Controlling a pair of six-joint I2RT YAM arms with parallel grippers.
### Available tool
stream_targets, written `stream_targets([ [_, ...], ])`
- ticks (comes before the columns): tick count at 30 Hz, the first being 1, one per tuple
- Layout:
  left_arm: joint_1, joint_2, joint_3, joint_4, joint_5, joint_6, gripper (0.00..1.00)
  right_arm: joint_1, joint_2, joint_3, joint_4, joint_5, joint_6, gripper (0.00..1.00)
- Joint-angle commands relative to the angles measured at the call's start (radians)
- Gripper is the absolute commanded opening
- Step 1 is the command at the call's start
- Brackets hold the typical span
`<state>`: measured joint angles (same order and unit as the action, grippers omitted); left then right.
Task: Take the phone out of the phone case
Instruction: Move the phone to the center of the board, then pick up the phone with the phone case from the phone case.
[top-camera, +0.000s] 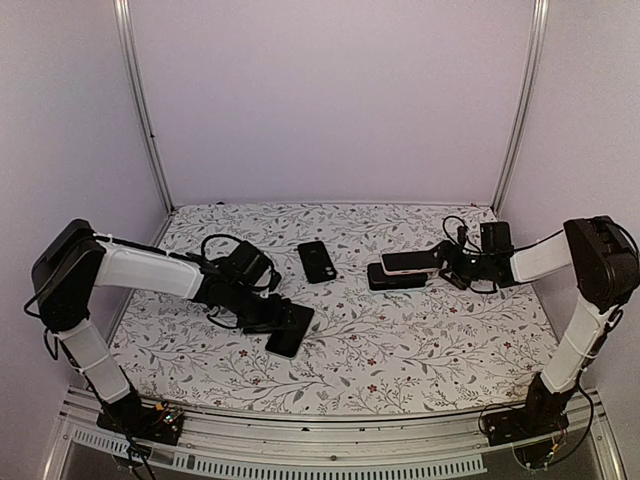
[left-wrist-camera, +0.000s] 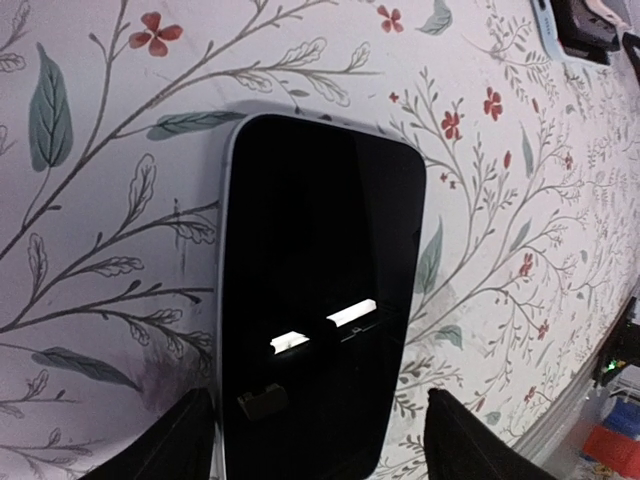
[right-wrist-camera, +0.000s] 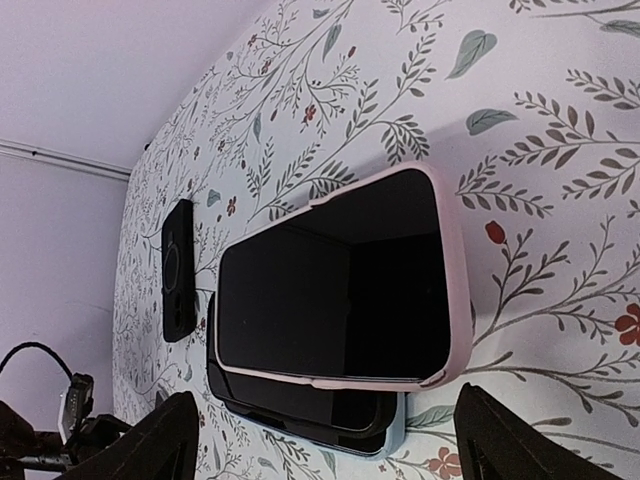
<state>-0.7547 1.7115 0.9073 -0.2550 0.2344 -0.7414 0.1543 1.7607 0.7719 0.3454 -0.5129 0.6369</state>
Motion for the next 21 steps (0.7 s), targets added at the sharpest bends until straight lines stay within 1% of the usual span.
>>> stream_targets([
  [1,-0.011,-0.049,0.029,-0.046,-0.021,0.013,0.74,-0.012,0.040,0.022,0.050,-0.026,0.028,0.89],
  [5,0.001,-0.077,0.061,-0.095,-0.077,0.045,0.74,-0.032,0.096,0.041,0.105,-0.076,0.071,0.84],
  [8,0.023,-0.093,0.084,-0.107,-0.079,0.062,0.75,-0.041,0.144,0.064,0.157,-0.098,0.098,0.79],
  [10,0.032,-0.099,0.104,-0.106,-0.074,0.073,0.75,-0.044,0.178,0.082,0.189,-0.116,0.122,0.74],
  [16,0.043,-0.092,0.183,-0.117,-0.057,0.124,0.75,-0.048,0.233,0.120,0.240,-0.130,0.159,0.54],
  [18,0.048,-0.082,0.210,-0.117,-0.036,0.139,0.75,-0.049,0.236,0.133,0.241,-0.133,0.161,0.46],
  [21,0.058,-0.069,0.255,-0.118,0.001,0.164,0.75,-0.051,0.235,0.147,0.241,-0.143,0.163,0.28],
])
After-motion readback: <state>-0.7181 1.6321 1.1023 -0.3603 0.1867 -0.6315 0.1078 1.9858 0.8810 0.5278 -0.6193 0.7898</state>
